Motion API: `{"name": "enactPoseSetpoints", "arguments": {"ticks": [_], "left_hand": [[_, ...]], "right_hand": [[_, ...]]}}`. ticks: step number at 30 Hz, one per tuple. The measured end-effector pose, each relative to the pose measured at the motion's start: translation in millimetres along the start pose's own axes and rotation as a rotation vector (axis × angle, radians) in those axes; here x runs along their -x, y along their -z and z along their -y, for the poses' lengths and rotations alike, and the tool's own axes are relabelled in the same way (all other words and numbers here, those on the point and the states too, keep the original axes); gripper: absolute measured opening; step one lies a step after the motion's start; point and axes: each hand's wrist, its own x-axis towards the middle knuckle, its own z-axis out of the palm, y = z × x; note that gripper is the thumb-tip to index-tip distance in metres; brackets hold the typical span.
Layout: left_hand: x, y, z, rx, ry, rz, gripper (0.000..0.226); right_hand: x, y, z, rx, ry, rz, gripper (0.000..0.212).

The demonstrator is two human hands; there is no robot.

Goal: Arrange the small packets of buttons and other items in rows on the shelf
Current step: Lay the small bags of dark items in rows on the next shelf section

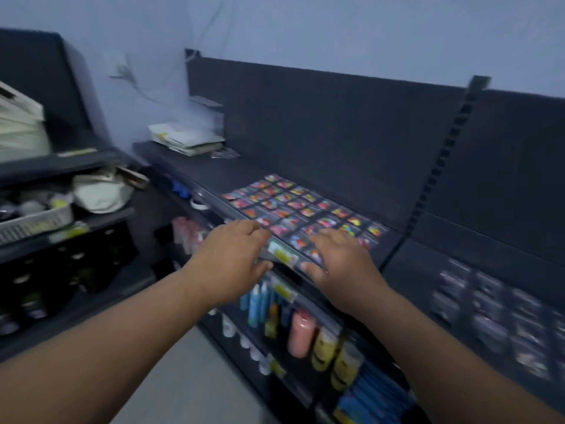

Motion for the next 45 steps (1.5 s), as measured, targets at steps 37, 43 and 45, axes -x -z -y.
{"name": "enactPoseSetpoints", "arguments": {"ticks": [37, 43, 45], "left_hand": [[-316, -86, 409, 0.185, 0.335, 0.109, 0.062], [-406, -132, 469, 0.197, 0.238, 0.218, 0.055], [-433, -148, 489, 0.19, 0.202, 0.257, 0.053]], "right_hand": [[-512, -129, 65, -0.129, -0.078, 0.078, 0.053], [-580, -151, 59, -0.171, -0.204, 0.069, 0.051], [-604, -160, 58, -0.176, -0.244, 0.071, 0.051]]}}
